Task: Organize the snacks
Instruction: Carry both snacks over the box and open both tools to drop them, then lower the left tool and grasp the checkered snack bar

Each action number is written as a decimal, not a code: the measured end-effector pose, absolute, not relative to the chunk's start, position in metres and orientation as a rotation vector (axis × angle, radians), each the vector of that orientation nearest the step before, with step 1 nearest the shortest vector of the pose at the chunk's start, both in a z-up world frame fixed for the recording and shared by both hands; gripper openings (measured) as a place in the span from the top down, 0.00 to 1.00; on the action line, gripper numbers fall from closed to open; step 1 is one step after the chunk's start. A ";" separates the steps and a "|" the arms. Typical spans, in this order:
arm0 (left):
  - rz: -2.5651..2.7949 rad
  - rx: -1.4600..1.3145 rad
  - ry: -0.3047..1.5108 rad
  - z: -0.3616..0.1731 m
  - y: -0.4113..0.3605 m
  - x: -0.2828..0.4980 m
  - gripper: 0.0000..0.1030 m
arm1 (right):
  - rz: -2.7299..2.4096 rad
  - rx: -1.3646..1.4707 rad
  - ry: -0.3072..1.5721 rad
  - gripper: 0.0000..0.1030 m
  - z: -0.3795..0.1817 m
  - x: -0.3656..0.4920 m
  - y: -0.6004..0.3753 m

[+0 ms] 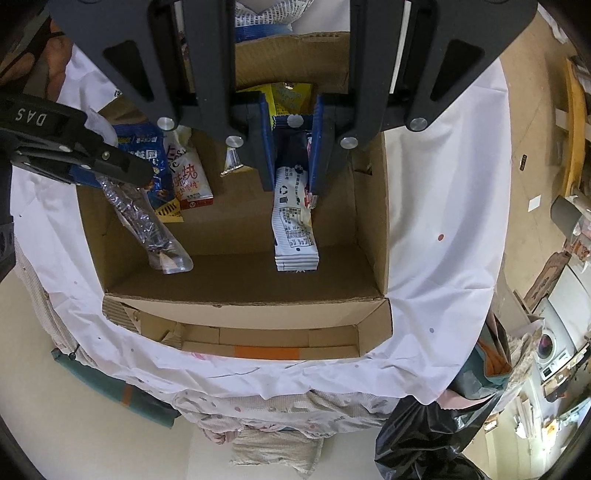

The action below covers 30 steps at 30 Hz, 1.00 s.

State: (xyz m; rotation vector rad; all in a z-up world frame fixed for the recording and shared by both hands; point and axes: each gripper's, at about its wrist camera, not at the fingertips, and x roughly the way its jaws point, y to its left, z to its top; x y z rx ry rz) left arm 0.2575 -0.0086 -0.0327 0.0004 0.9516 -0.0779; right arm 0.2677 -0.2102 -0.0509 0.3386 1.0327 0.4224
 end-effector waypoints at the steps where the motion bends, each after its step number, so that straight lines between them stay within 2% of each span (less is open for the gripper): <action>1: -0.076 -0.001 0.953 -0.033 -0.008 0.257 0.83 | 0.420 0.335 1.026 0.35 -0.050 0.267 -0.210; 3: -0.080 -0.005 0.960 -0.034 -0.008 0.258 0.80 | 0.425 0.347 1.013 0.31 -0.048 0.266 -0.211; 5: -0.092 -0.019 0.969 -0.034 -0.008 0.258 0.67 | 0.425 0.360 0.984 0.13 -0.044 0.265 -0.214; 7: -0.092 -0.027 0.963 -0.032 -0.007 0.257 0.47 | 0.420 0.366 0.952 0.11 -0.040 0.264 -0.217; 8: -0.084 -0.025 0.949 -0.030 -0.006 0.256 0.42 | 0.421 0.364 0.948 0.11 -0.039 0.264 -0.218; 10: -0.076 -0.028 0.924 -0.026 -0.005 0.254 0.25 | 0.423 0.365 0.954 0.11 -0.040 0.265 -0.218; 12: -0.068 -0.027 0.914 -0.025 -0.004 0.254 0.20 | 0.420 0.366 0.960 0.11 -0.041 0.266 -0.219; 30: -0.057 -0.046 0.844 -0.005 0.015 0.226 0.20 | 0.392 0.358 0.907 0.11 -0.022 0.246 -0.235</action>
